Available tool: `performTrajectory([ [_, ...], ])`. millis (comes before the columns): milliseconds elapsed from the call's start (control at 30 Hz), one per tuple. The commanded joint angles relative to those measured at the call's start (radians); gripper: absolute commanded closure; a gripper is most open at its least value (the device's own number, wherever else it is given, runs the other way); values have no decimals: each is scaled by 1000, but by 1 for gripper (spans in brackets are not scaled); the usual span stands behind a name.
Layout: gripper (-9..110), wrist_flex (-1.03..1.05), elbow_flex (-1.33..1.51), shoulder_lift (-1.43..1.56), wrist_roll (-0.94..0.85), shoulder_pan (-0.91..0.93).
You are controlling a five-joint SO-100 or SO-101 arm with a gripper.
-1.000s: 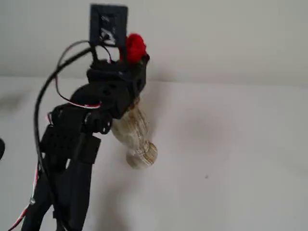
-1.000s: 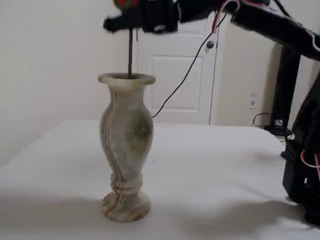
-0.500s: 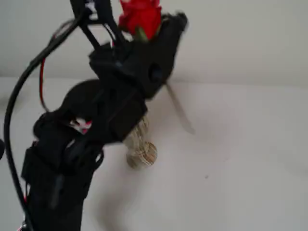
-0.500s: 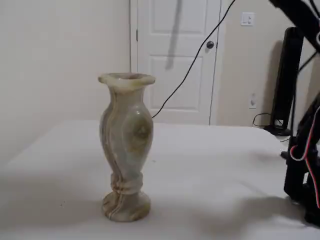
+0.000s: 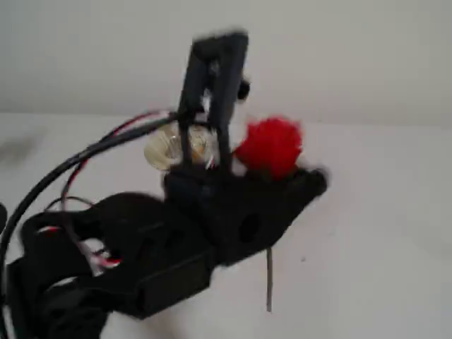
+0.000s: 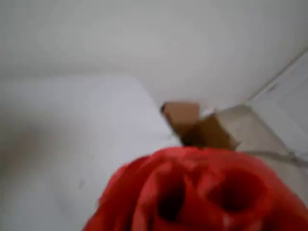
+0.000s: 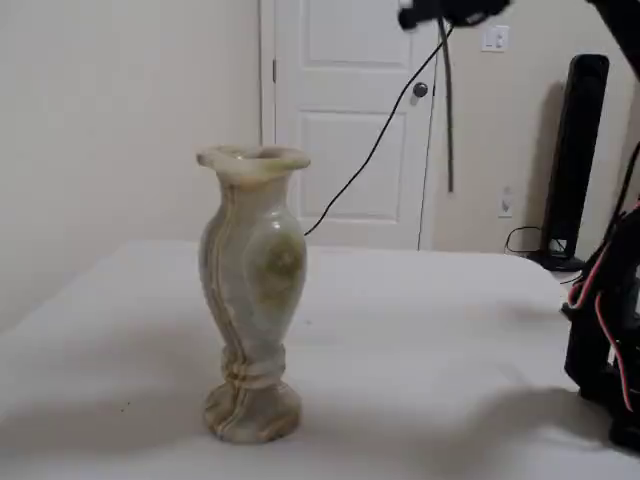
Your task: Pick up rose from vase and place it onto the table
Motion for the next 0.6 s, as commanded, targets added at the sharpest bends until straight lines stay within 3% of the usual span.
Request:
performTrajectory([
  [0,101,-11,348,241,15,-58],
  [100,101,-207,710,436,21,-92],
  [267,101,-425,1063,557,40,-112],
  [567,102,-951,1448,479,77,-129],
])
